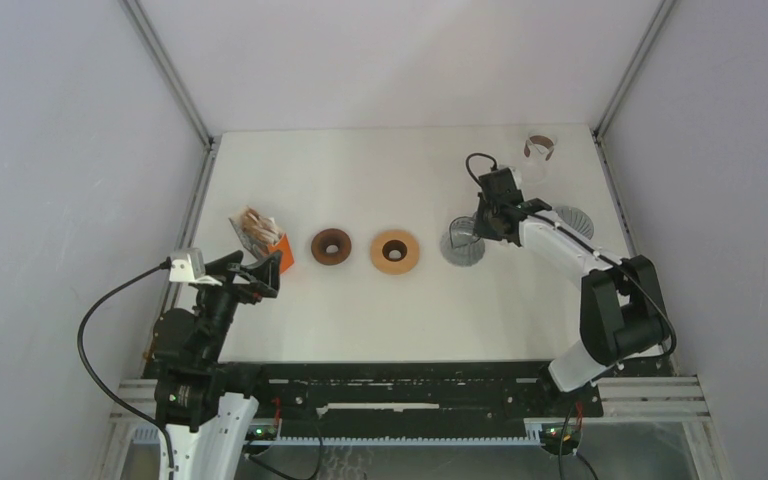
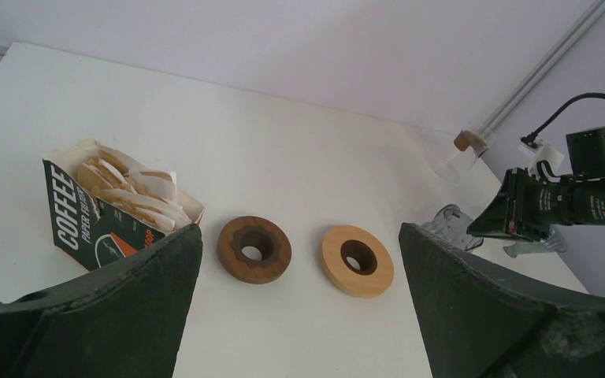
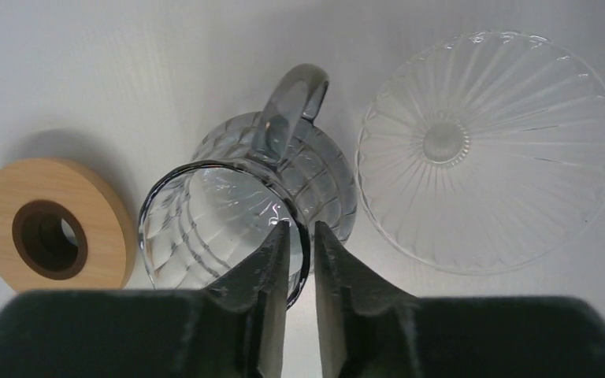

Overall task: Place the coffee filter in the dripper
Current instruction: Pick up the coffee server from the center of the board, then place the coffee server at the center of the board.

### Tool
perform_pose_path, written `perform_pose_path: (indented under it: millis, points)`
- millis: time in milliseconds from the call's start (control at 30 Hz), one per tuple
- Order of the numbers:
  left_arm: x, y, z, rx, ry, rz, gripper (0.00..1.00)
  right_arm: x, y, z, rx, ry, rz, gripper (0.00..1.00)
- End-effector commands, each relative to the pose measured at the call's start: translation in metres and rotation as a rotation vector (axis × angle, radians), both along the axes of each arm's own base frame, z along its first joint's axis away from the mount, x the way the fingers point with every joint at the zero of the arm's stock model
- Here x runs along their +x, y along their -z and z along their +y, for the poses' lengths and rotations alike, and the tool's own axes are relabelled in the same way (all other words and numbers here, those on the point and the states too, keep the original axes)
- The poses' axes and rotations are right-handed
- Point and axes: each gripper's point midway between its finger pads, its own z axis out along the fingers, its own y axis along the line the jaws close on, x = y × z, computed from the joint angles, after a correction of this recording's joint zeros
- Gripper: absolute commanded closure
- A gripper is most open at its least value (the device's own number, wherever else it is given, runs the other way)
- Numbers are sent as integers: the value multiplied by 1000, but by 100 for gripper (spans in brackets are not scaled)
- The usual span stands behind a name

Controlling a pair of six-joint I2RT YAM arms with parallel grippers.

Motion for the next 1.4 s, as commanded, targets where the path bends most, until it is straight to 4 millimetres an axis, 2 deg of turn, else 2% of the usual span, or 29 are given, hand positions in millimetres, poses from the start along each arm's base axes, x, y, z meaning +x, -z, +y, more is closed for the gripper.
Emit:
perform_pose_path:
  millis: [0, 133, 200, 533, 700, 833, 1133, 1367]
  points:
    - [2, -4, -3, -2, 17, -30, 0, 19, -18, 1, 4, 27, -70, 80]
    - [2, -5, -4, -2, 21, -32, 0, 13, -21, 1, -20, 13, -68, 96]
    - [2, -4, -4, -2, 25, -31, 0, 10, -28, 2, -36, -4, -81, 100]
    - [3, -4, -8, -4, 47, -25, 0, -23, -43, 24, -76, -112, -74, 100]
    - [4, -2, -10, -5, 58, -15, 0, -42, -43, 37, -65, -159, -69, 100]
    - [4, -1, -13, -3, 71, -10, 0, -56, -47, 57, -47, -280, -76, 100]
    - [7, 4, -23, -8, 128, 15, 0, -91, -48, 114, -75, -767, -73, 100]
    - [13, 16, -41, -24, 225, 112, 0, -122, -47, 174, 8, -1157, -44, 100]
